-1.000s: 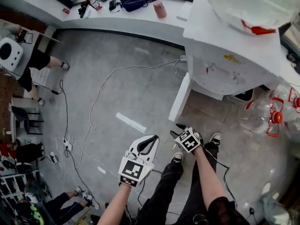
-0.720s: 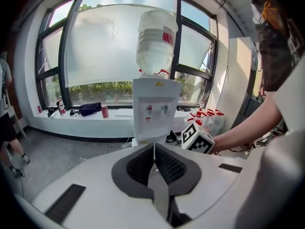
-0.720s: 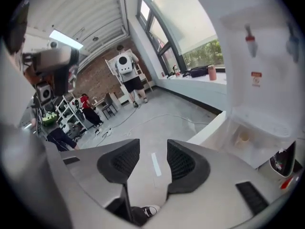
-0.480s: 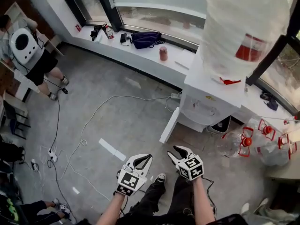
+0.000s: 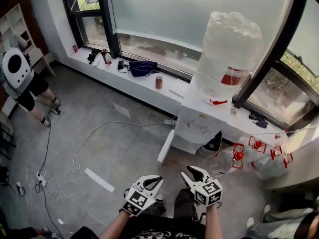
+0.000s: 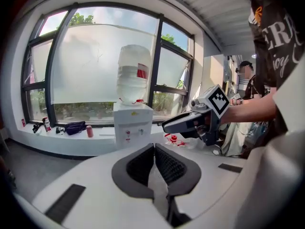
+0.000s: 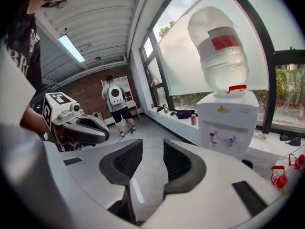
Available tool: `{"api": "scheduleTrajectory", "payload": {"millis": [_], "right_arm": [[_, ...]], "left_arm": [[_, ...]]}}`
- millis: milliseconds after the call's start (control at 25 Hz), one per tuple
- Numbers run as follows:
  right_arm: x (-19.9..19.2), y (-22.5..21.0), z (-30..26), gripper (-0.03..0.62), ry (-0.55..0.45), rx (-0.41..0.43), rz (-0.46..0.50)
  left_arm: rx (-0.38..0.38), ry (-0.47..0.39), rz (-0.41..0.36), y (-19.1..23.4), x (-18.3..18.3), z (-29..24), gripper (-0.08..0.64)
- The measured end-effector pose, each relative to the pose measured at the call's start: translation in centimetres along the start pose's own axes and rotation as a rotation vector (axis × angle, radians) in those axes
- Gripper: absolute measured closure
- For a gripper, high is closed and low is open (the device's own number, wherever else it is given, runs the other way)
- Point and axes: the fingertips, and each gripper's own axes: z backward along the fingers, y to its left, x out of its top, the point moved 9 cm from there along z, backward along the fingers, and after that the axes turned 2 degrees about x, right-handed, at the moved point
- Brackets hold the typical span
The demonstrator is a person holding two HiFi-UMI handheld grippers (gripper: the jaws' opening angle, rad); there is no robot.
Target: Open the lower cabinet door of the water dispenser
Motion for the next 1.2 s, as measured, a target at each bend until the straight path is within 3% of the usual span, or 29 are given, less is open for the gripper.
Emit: {"api": "scheduleTrajectory", "payload": {"millis": [320,680,960,1200], "right_arm": [[1.3,4.3,5.7,0.440,-0.041,-0.059,0.014],[0.9,5.4,10.2,0.445,-0.049,-0.024,0.040],[-1.9,6.5,17.9,0.457,-0.092,0.019,0.068],[-5.1,7.8,23.9,0.509,-0.115,0.055,0.106]], "left_arm": [[-0.067,-0.080,-0.022,-2.2,2.3,1.9,0.540],[-0.014,-0.116,-0.032,-6.6,4.2,3.5,0.540],[0.090,-0.144,0.017,-14.4,4.2,4.6,0.540],[0.114,-0.145,0.029,-22.8,3.5,6.0,0.540]]}}
